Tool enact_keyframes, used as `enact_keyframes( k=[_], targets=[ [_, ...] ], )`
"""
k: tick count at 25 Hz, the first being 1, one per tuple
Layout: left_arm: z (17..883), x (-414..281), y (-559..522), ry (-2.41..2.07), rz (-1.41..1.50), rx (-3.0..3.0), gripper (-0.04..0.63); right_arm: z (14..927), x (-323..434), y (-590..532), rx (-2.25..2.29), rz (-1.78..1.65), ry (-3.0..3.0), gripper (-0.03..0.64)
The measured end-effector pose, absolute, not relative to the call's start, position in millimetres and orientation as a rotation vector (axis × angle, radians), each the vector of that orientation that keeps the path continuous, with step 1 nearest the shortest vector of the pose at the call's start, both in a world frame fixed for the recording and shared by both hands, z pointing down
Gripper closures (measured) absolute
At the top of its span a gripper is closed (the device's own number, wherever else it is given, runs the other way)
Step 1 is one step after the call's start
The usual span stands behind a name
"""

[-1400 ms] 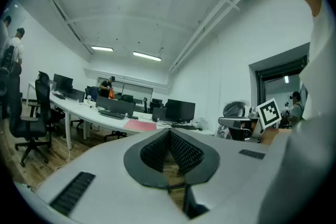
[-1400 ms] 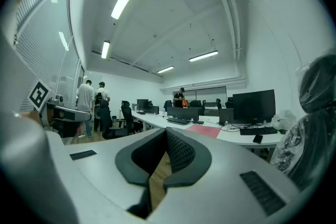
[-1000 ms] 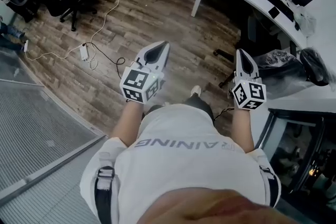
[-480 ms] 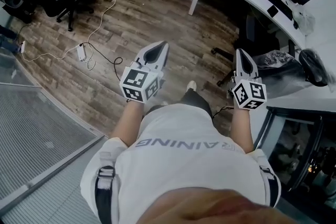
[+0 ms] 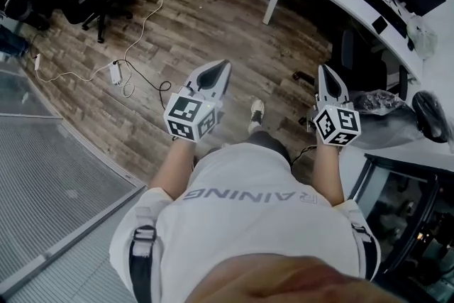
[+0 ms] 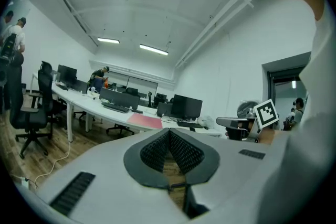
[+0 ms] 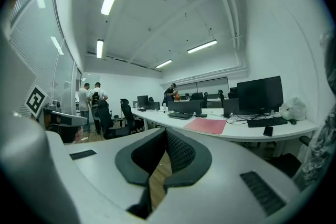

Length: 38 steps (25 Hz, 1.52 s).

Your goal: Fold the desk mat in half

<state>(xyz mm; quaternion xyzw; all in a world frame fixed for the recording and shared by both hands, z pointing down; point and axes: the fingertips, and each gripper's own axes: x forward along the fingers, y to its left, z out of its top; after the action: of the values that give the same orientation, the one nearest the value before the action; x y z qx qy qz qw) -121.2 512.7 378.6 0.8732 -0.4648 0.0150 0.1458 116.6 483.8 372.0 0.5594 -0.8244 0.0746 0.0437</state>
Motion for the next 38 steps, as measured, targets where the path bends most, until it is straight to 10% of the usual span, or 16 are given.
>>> enact_keyframes(
  k=[38],
  targets=[
    [366,27,196,-1.39,0.156,2.526,0.568,398,254,163,1.651,0.36,-2.6,0.594]
  ],
)
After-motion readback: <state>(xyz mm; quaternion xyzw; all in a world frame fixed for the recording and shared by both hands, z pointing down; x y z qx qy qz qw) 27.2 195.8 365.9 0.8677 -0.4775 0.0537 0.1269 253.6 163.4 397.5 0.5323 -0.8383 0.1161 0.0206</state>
